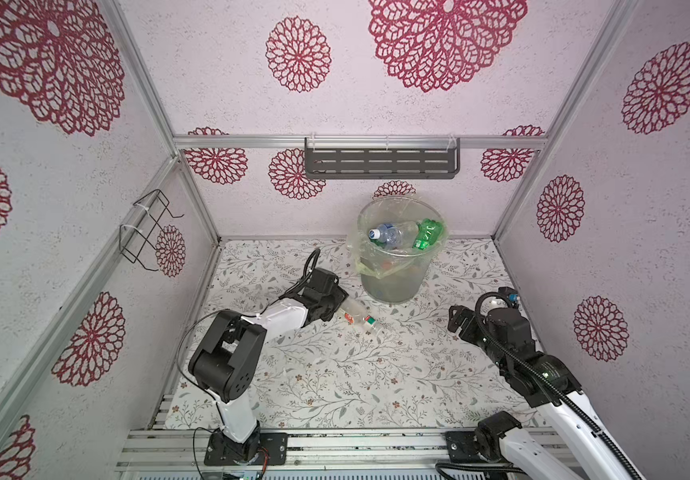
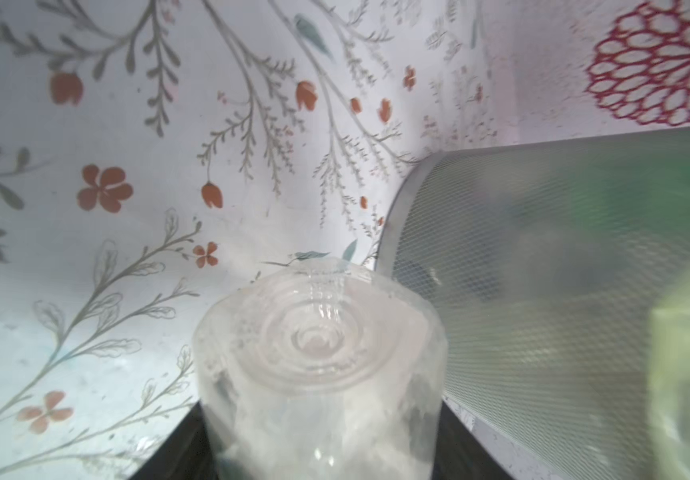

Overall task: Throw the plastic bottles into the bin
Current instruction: 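Lift the clear bottle with the left gripper and tilt it upright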

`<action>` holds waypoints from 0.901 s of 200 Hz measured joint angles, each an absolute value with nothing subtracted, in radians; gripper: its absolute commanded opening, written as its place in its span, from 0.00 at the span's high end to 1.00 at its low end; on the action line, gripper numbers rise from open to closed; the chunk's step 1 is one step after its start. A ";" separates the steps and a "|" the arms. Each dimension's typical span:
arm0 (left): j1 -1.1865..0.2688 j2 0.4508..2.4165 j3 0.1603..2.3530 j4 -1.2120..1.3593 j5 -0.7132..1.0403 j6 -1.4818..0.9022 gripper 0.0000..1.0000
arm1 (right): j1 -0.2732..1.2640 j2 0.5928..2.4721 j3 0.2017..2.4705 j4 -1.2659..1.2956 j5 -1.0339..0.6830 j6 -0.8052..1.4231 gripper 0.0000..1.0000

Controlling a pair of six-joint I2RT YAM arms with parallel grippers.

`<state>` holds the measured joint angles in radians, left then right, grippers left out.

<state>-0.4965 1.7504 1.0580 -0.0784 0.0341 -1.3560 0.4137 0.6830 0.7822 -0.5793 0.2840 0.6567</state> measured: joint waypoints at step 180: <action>-0.248 1.216 1.019 -0.248 0.241 -1.047 0.50 | 0.413 0.699 0.691 -0.558 0.284 0.683 0.01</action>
<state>-0.2478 1.2163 1.0187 -0.2478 0.2413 -1.0466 0.4129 0.6987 0.6910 -0.5575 0.2840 0.6834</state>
